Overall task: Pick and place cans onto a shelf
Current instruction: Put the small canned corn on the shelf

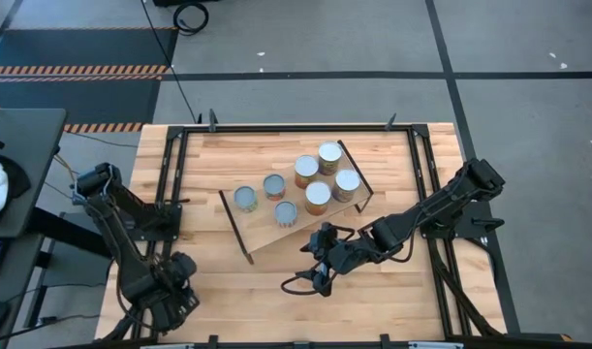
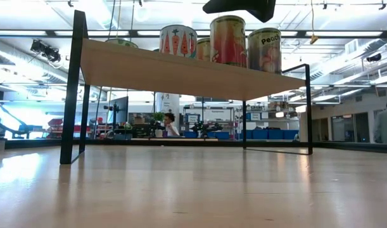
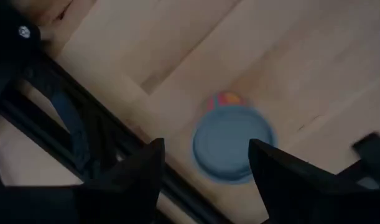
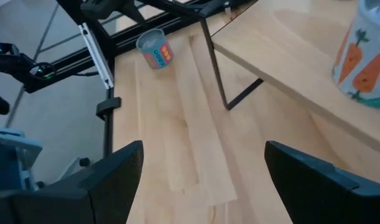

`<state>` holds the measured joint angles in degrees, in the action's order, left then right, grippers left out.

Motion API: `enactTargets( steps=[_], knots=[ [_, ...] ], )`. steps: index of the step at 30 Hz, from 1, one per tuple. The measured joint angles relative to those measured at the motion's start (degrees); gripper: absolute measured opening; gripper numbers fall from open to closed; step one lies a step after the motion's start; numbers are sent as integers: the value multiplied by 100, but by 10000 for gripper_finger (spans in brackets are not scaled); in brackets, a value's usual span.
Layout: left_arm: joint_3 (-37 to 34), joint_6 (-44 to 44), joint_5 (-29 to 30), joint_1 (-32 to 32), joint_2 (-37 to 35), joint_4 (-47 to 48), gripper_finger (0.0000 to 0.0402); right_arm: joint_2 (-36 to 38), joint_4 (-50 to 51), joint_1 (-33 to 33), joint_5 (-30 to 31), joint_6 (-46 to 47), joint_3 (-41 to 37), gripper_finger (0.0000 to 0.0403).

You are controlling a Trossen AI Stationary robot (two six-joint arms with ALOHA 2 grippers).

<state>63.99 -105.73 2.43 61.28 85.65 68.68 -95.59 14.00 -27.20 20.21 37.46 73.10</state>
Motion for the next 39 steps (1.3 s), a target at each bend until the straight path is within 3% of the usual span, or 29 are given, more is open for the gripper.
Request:
enactTargets(
  steps=[5, 9, 18, 25, 27, 32, 39],
  knots=[
    [-286, 127, -346, 85, -8, -41, 247, 0, 22, -50, -90, 96, 0, 342],
    [-771, 142, -545, 158, -25, -858, 230, 0, 34, -121, -90, 136, 0, 342],
    [-1143, 11, -561, 175, -31, -1423, 141, 2, 125, -203, -90, 144, 0, 342],
    [-1300, 249, -580, 175, -66, -1494, 24, 3, 164, -203, -91, 17, -2, 342],
    [-1288, 317, -578, 173, -71, -1474, 11, 42, 191, -203, -172, -119, -2, 342],
    [-794, 488, -419, 70, -263, -798, 9, 280, 497, -203, -397, -201, -2, 334],
    [957, 1549, 433, -461, -435, 89, 4, 956, 1540, -89, -257, -468, -4, 323]
  ],
)
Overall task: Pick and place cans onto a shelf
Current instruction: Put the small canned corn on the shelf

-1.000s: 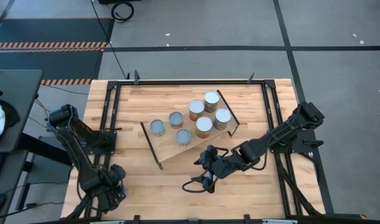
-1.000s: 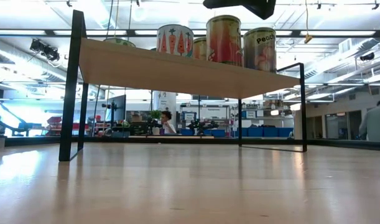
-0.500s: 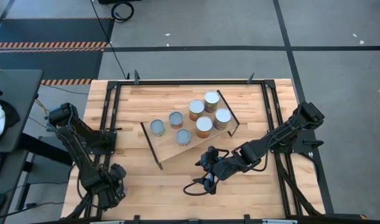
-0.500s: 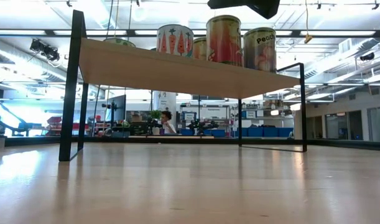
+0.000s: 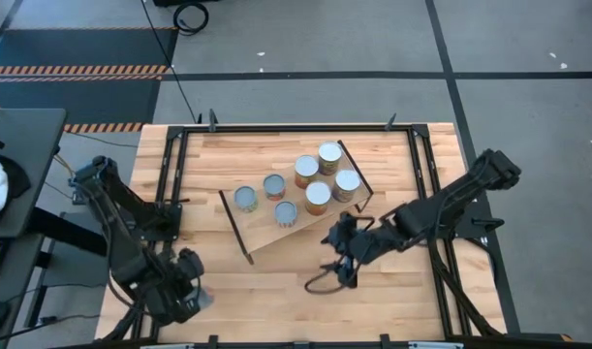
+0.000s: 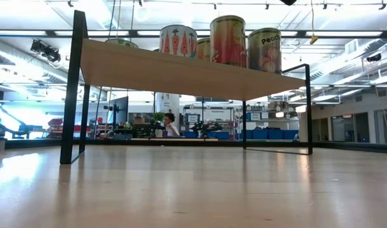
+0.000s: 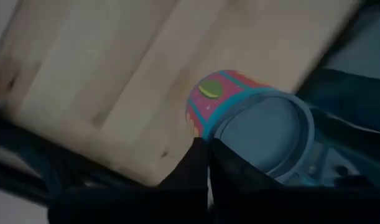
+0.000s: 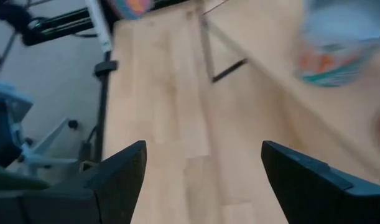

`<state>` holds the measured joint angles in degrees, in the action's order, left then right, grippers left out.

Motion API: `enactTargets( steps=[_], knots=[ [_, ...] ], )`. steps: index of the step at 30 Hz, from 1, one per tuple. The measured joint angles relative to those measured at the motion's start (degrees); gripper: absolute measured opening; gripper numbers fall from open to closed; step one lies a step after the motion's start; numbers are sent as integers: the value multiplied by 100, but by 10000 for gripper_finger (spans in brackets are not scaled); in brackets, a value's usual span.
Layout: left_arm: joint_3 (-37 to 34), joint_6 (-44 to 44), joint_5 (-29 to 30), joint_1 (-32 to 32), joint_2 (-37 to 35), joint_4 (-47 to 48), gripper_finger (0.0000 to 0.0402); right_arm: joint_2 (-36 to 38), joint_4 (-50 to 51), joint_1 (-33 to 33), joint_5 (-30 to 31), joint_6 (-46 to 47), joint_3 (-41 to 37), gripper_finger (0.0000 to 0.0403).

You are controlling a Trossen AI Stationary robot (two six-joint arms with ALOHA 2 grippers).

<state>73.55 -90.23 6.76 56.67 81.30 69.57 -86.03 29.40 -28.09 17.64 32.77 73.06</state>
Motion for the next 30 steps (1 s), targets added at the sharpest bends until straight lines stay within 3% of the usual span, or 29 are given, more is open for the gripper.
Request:
enactTargets(
  steps=[6, 10, 13, 20, 30],
  knots=[
    [1621, 1520, 160, -816, 11, 689, 3, 572, 336, 335, 89, -278, 2, 323],
    [2352, 2830, 240, -1589, 6, 714, 2, 780, 508, 479, 75, -474, 2, 322],
    [2752, 3337, 96, -2381, 8, 792, 2, 882, 632, 513, 82, -443, 2, 322],
    [2899, 3748, 1, -3753, 238, 1214, 2, 931, 603, 356, 71, -446, 2, 322],
    [2890, 4268, -435, -4612, 1139, 1451, 3, 932, 306, 346, 75, -833, 457, 322]
  ],
)
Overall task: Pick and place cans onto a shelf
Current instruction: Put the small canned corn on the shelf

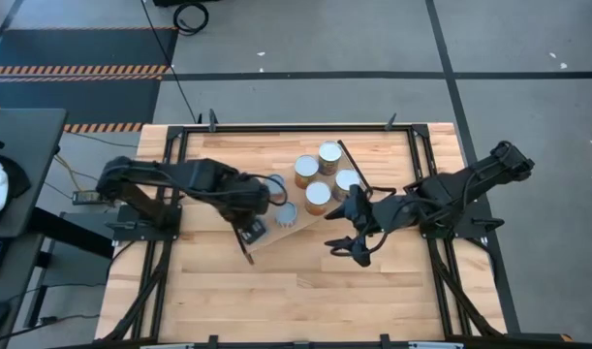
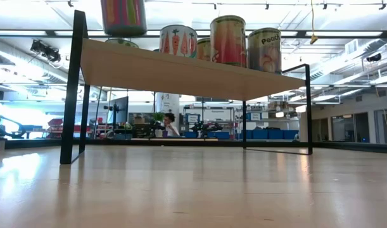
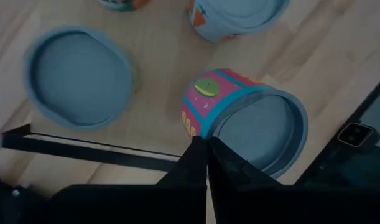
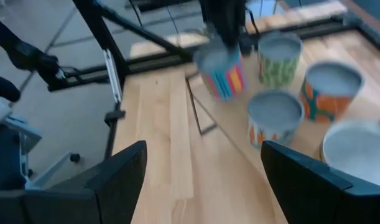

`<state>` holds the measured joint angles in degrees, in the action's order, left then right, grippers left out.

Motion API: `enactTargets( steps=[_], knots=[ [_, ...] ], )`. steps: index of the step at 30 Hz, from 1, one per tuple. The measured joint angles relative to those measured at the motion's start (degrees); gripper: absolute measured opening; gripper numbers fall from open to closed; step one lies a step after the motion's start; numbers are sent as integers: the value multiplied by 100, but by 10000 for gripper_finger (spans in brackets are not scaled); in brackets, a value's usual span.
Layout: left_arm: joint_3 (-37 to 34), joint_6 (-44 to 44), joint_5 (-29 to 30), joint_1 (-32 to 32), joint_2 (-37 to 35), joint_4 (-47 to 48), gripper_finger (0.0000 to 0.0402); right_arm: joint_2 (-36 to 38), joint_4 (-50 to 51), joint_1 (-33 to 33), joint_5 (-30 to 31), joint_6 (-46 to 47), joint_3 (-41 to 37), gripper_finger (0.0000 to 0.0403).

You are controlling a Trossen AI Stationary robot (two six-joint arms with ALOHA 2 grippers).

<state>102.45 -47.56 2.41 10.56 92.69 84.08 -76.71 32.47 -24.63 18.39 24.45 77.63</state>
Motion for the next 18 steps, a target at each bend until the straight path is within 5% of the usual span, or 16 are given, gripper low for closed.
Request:
enactTargets(
  steps=[18],
  knots=[
    [0, 61, -441, -467, 458, 185, 4, -7, -329, 1, -51, -443, 87, 322]
  ],
)
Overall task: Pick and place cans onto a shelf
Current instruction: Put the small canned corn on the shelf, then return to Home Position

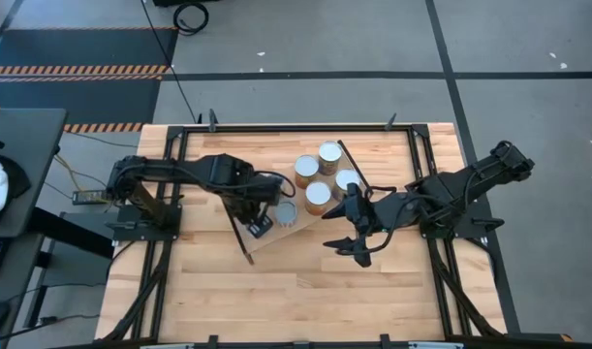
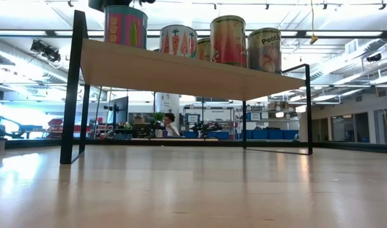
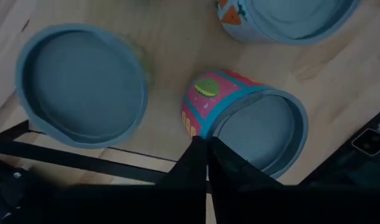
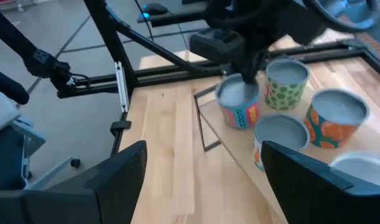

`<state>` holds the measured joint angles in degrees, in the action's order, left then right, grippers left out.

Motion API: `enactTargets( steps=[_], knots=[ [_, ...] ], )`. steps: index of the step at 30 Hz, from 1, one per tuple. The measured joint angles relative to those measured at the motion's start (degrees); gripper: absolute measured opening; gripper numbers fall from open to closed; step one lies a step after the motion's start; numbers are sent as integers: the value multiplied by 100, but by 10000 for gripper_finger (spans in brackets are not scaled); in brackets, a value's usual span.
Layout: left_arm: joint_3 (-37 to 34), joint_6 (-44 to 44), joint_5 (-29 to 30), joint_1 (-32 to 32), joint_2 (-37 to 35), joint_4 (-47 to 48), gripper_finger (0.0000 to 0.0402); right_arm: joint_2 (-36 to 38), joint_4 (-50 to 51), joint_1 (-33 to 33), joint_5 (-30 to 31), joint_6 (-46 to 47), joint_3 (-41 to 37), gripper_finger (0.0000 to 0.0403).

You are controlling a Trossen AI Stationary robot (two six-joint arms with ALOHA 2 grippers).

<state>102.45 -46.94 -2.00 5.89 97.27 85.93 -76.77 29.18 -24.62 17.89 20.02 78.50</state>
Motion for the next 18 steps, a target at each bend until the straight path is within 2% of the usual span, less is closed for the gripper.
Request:
enactTargets(
  steps=[9, 18],
  knots=[
    [5, 123, -76, 0, 79, -5, 27, 0, -249, 98, -7, -482, 0, 325],
    [2, 228, 64, 2, 98, 46, 81, 0, -242, 300, 2, -780, 0, 343]
  ],
)
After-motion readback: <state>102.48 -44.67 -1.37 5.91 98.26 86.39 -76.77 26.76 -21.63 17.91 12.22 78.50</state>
